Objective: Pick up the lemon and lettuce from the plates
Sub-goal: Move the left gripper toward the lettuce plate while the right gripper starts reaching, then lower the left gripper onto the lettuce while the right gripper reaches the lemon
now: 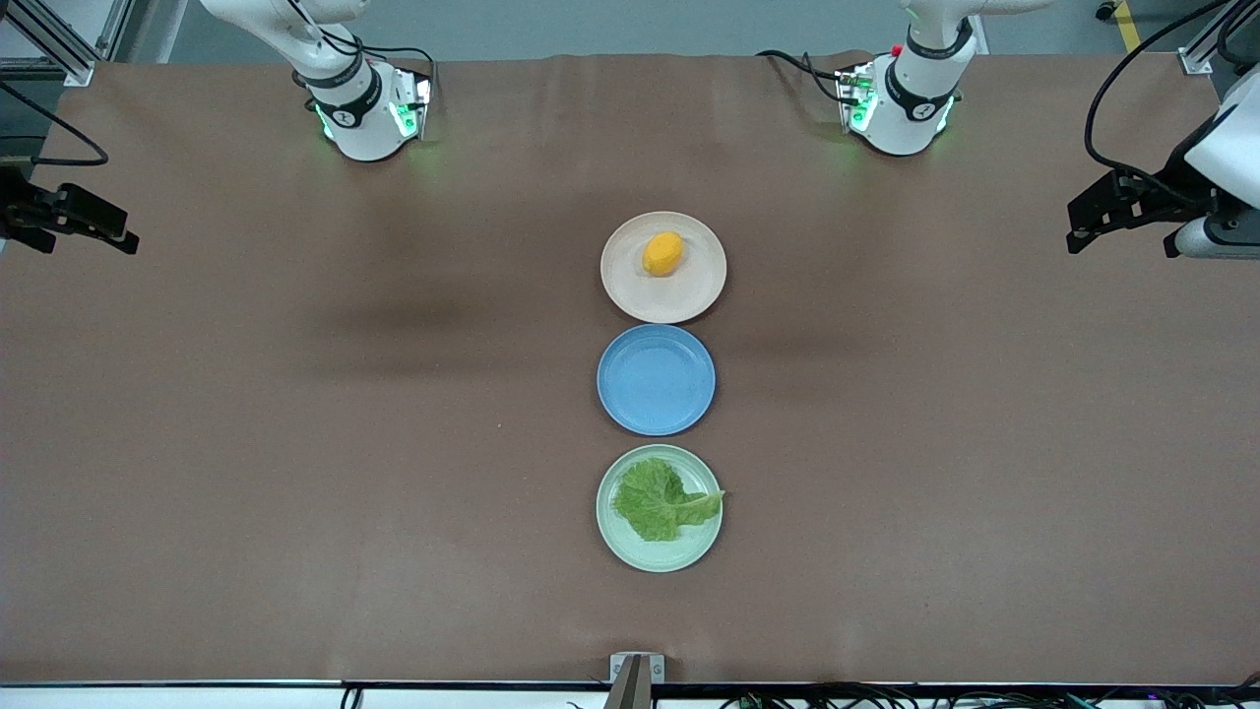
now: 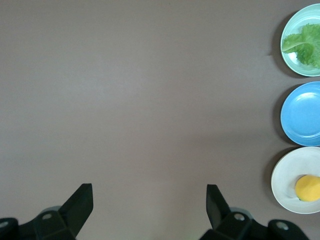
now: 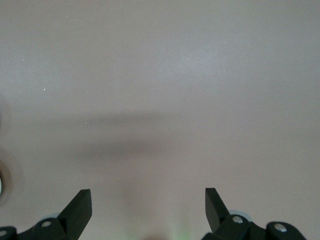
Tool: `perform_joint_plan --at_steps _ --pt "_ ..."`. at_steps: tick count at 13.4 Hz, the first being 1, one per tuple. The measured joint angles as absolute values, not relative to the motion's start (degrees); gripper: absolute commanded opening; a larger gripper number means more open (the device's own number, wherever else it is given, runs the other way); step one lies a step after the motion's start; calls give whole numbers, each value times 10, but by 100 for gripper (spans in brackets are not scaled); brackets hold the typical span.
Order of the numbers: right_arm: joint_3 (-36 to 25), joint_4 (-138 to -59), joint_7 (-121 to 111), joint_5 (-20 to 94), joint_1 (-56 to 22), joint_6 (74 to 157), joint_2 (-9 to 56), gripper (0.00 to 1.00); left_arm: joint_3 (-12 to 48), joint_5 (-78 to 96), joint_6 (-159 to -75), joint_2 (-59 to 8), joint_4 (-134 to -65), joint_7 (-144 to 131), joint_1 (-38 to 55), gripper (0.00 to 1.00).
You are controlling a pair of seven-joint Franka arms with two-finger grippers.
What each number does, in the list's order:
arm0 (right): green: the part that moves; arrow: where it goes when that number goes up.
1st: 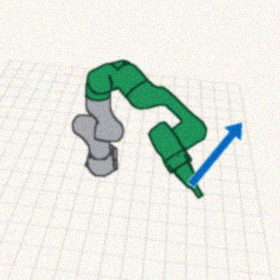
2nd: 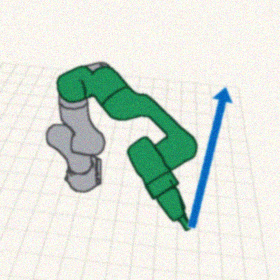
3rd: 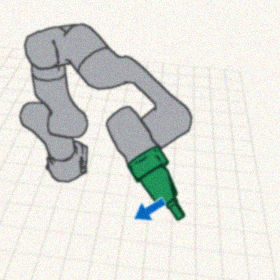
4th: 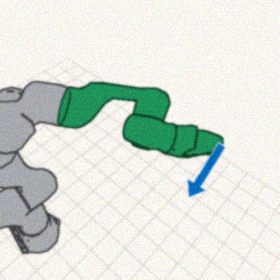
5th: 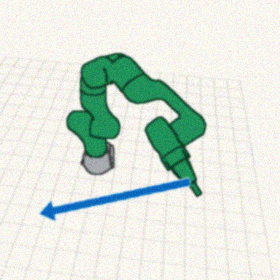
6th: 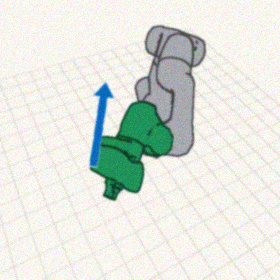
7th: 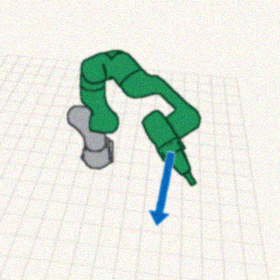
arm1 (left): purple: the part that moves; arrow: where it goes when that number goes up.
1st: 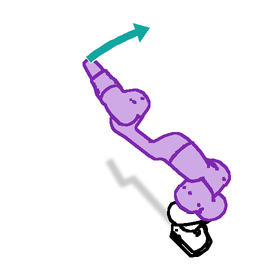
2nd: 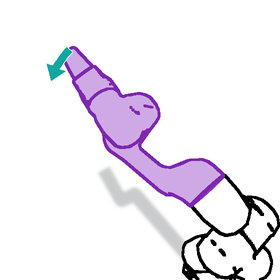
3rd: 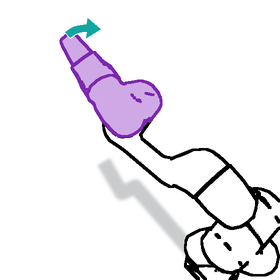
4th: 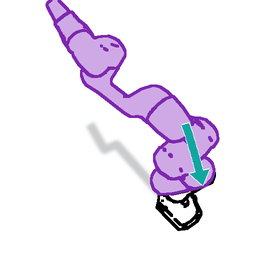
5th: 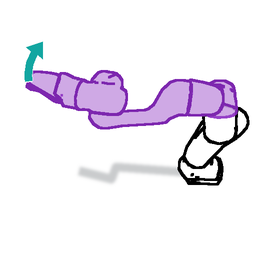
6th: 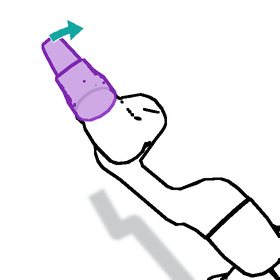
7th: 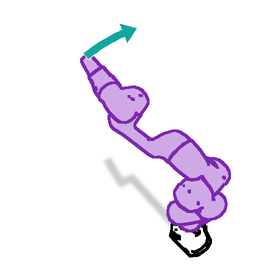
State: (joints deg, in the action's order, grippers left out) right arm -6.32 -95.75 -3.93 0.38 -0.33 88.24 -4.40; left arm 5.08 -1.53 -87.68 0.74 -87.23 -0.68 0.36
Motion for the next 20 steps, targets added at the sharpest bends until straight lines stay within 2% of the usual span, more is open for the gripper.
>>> perform_joint_plan --at_steps 5,8,12,18,20 --pt "-63 -957 -39 4 -3 890 -44 100 51 -15 -877 2 -872 -7 5 100" --pt "-63 -956 -39 4 -3 892 -44 100 52 -15 -908 -34 -864 -7 14 100" --pt "-64 -952 -39 4 -3 899 -33 100 57 -15 -1016 -125 -857 -8 57 100" --pt "-62 -935 -40 5 -5 913 71 100 60 -15 -1253 -269 -836 -13 142 100" --pt "-57 -942 25 12 -34 907 80 100 63 -15 -1327 -320 -814 -12 167 100"
